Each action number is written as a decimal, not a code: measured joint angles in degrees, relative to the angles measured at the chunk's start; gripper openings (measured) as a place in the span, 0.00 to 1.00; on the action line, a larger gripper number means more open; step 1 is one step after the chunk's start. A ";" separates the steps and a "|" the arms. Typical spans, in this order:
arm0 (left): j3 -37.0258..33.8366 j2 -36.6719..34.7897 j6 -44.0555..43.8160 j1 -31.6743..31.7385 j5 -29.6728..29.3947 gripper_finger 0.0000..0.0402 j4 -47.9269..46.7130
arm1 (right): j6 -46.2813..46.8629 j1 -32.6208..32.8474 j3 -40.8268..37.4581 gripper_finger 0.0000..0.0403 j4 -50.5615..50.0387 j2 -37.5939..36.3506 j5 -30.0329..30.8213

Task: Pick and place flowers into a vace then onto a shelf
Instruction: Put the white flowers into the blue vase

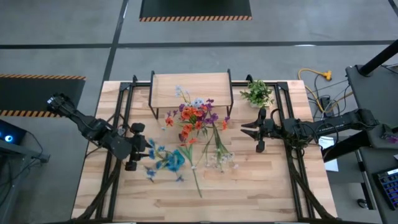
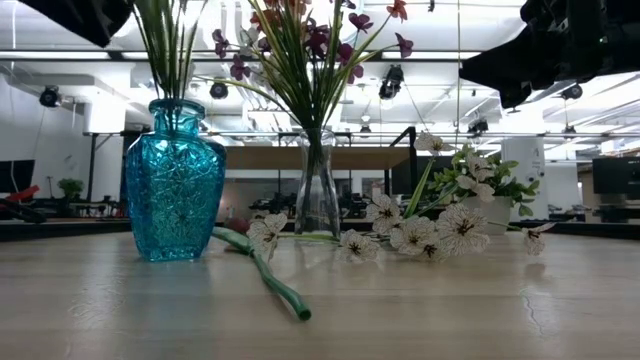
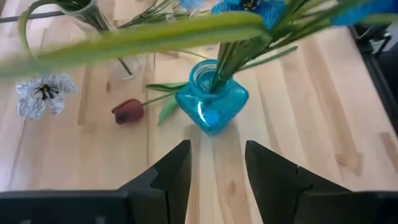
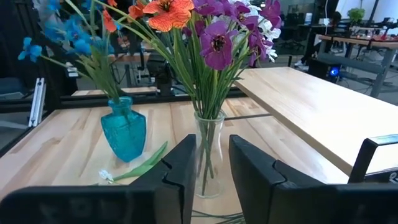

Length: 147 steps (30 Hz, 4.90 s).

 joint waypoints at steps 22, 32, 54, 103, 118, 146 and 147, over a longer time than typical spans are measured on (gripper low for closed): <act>-3.08 -5.89 -1.70 -1.34 -0.01 0.33 -0.50 | -15.37 0.02 21.79 0.52 -20.06 19.33 -7.04; -3.08 -5.80 -1.97 -1.34 -0.03 0.33 -0.48 | -34.16 0.02 39.34 0.51 -42.98 35.95 -7.00; -3.08 -5.68 -2.99 -1.32 -1.74 0.33 1.16 | -49.40 0.10 59.58 0.50 -70.31 63.49 -0.49; -3.06 -5.57 -2.99 -1.32 -3.03 0.33 2.25 | -72.48 1.98 47.16 0.54 -45.47 69.26 -4.66; -3.06 -5.57 -2.99 -1.32 -3.02 0.33 2.26 | -59.85 2.93 46.95 0.12 -46.97 69.26 -5.66; -3.02 -5.61 -2.82 -1.32 -2.96 0.33 3.13 | -20.82 9.18 53.46 0.02 -51.02 46.22 -12.91; -3.02 -5.61 -2.78 -1.32 -2.96 0.33 3.13 | -19.47 9.14 53.40 0.02 -51.03 45.06 -13.53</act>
